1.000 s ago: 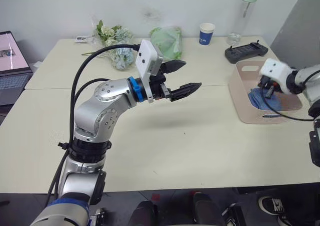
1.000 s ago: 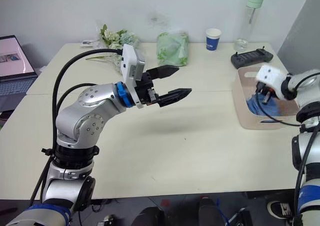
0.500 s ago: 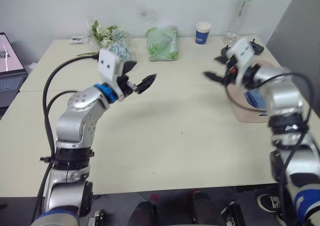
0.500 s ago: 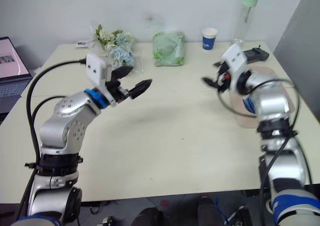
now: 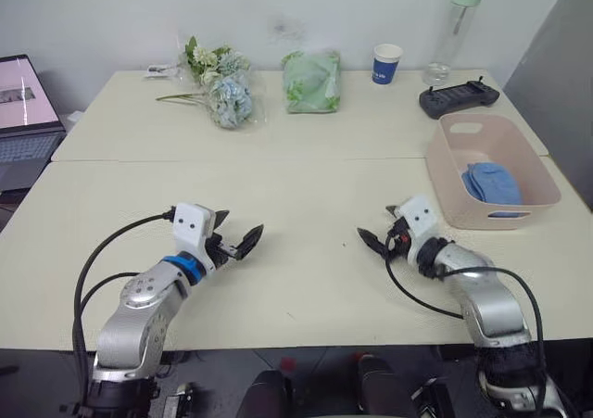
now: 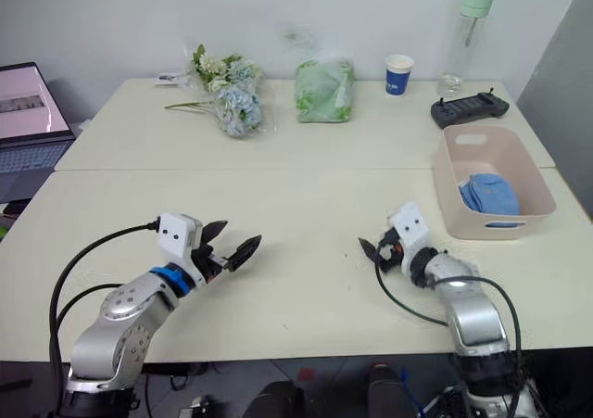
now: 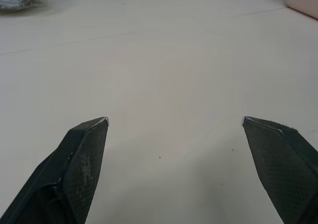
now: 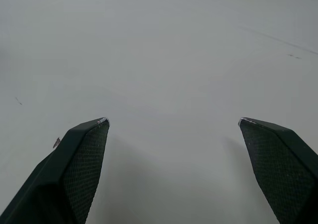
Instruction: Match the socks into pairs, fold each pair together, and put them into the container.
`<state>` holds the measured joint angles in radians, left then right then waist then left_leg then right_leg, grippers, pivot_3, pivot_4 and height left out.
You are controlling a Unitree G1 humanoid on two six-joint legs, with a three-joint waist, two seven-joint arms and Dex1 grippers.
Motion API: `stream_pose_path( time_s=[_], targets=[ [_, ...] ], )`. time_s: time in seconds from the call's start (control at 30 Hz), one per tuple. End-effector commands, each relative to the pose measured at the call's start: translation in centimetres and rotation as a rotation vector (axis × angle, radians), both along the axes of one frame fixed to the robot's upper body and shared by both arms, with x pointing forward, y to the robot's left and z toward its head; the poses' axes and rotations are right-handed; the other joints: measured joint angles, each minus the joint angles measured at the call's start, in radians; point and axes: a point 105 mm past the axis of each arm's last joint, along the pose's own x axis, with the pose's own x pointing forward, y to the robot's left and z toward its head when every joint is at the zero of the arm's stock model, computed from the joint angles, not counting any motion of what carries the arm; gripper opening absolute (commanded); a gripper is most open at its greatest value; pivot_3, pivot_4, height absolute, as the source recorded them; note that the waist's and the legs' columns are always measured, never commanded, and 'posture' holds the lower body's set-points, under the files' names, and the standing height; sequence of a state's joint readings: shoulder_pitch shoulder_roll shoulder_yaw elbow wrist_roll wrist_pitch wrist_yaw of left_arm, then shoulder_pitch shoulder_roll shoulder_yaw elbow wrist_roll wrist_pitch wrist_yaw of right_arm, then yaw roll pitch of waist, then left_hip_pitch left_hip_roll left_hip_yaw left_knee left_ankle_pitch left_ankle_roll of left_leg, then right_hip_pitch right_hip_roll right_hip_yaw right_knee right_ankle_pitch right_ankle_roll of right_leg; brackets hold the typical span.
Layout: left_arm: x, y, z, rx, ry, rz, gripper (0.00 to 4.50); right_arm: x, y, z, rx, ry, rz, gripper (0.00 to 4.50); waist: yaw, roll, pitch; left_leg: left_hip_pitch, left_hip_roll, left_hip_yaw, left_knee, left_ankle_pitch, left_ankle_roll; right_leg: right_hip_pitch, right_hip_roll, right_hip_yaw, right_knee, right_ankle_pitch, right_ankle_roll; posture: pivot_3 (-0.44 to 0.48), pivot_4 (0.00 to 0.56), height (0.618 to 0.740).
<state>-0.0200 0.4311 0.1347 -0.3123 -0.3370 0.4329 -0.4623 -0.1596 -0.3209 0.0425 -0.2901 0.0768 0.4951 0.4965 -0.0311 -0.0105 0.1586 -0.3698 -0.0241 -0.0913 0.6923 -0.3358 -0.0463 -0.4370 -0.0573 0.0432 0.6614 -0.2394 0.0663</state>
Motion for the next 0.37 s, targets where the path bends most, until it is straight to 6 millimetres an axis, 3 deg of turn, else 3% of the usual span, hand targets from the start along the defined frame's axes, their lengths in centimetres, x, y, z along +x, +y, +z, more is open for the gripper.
stream_pose_path(
  time_s=[0.03, 0.37],
  targets=[
    [-0.62, 0.23, -0.44, 0.045, 0.0, 0.043, 4.5, -0.95, -0.39, 2.01, 0.05, -0.097, -0.051, 4.49, -0.002, 0.0, 0.0, 0.004, 0.001, 0.001, -0.003, 0.0, 0.0, 0.003, 0.001, 0.001, -0.001, 0.0, 0.0, 0.0, 0.15, 0.74],
    [-1.23, -0.34, -0.51, 0.019, -0.005, 0.013, 4.5, -0.71, -0.08, 1.77, 0.025, -0.094, -0.047, 4.49, 0.0, 0.0, 0.0, 0.008, 0.001, 0.005, -0.006, 0.0, 0.001, 0.007, 0.002, 0.001, -0.004, 0.0, 0.0, 0.0, 0.15, 0.74]
  ],
)
